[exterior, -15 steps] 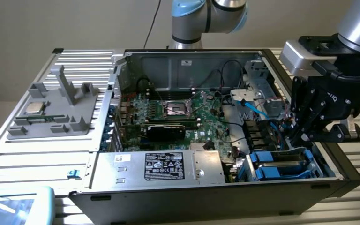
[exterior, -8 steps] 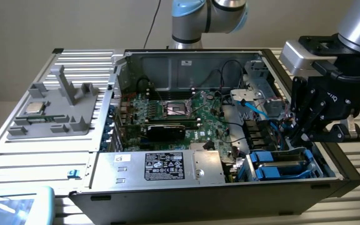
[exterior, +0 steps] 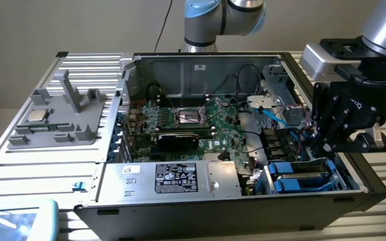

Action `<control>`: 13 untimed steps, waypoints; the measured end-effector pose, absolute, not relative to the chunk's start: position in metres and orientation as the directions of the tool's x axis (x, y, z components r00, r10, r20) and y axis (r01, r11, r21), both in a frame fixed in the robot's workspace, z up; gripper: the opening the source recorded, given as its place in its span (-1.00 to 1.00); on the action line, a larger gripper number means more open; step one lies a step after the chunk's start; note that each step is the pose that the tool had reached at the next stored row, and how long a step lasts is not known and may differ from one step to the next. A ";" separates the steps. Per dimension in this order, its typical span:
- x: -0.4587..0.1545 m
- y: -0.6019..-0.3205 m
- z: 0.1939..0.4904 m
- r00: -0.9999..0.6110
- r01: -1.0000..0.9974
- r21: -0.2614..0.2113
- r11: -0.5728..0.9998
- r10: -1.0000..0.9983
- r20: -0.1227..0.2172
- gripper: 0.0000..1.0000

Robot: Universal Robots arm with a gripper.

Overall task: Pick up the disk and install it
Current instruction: 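Insert the first disk wire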

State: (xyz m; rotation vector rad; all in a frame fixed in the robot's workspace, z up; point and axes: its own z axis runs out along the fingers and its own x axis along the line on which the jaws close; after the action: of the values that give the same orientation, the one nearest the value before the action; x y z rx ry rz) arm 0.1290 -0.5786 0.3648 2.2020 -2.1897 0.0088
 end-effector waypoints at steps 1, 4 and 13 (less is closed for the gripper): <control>0.129 -0.578 0.365 0.006 -1.000 0.022 -0.005 -0.999 0.031 -0.67; 0.127 -0.578 0.364 0.005 -1.000 0.022 -0.005 -0.999 0.033 -0.67; 0.124 -0.576 0.360 0.005 -1.000 0.022 -0.004 -0.999 0.043 -0.67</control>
State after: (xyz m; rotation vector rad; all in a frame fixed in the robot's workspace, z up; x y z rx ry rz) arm 0.1240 -0.5762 0.3603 2.1938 -2.1839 0.0235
